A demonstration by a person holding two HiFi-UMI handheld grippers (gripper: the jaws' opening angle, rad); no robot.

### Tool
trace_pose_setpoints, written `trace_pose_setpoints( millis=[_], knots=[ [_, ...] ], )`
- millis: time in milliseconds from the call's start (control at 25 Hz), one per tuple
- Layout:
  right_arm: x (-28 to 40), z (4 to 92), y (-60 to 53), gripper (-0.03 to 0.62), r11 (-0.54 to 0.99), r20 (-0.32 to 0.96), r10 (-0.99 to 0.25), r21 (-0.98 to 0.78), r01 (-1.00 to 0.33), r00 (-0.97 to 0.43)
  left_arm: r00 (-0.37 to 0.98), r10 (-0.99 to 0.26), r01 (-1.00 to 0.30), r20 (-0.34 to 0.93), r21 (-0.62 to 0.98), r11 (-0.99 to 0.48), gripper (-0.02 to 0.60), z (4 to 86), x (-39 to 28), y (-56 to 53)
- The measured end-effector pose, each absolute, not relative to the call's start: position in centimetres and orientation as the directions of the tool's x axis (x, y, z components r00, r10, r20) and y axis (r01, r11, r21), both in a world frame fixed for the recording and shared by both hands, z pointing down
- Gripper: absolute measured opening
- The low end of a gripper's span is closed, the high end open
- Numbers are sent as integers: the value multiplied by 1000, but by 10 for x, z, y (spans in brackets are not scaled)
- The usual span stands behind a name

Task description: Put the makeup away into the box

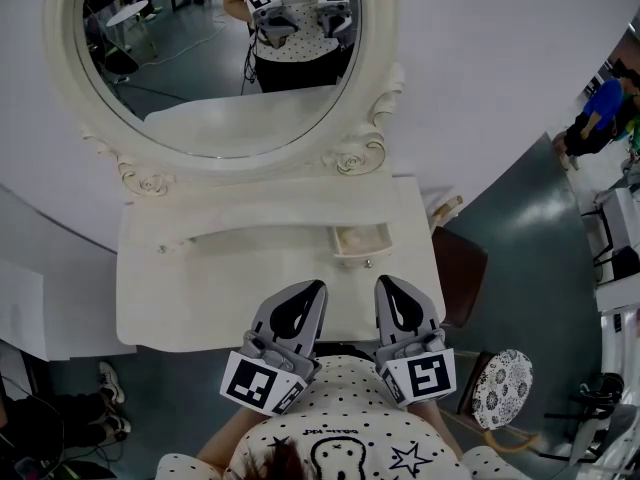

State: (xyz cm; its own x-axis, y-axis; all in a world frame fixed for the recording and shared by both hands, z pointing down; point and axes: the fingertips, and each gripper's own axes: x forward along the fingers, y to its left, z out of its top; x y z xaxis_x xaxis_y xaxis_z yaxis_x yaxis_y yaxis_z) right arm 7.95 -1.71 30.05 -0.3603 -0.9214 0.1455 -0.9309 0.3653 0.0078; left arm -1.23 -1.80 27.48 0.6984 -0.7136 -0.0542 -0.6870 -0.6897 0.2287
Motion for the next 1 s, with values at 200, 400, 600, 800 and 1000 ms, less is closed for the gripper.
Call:
trace_pose_setpoints(
  millis=[200, 400, 600, 800, 1000],
  knots=[
    [81, 300, -18, 6, 364, 150, -921, 4, -931, -359, 697, -715, -689, -48, 230, -687, -5, 275, -12, -18],
    [81, 301, -18, 6, 359, 155, -922, 2, -933, -354, 700, -713, -687, -45, 232, -689, -5, 275, -11, -19],
    [82, 299, -19, 6, 353, 156, -924, 6, -936, -348, 704, -709, -684, -46, 228, -693, -5, 273, -10, -20],
    [77, 306, -21, 6, 367, 178, -916, 6, -930, -360, 701, -712, -686, -44, 233, -690, -5, 275, -12, -22],
    [69, 315, -17, 6, 384, 208, -903, -5, -923, -377, 707, -707, -682, -24, 241, -690, -5, 282, -12, -19]
  ],
)
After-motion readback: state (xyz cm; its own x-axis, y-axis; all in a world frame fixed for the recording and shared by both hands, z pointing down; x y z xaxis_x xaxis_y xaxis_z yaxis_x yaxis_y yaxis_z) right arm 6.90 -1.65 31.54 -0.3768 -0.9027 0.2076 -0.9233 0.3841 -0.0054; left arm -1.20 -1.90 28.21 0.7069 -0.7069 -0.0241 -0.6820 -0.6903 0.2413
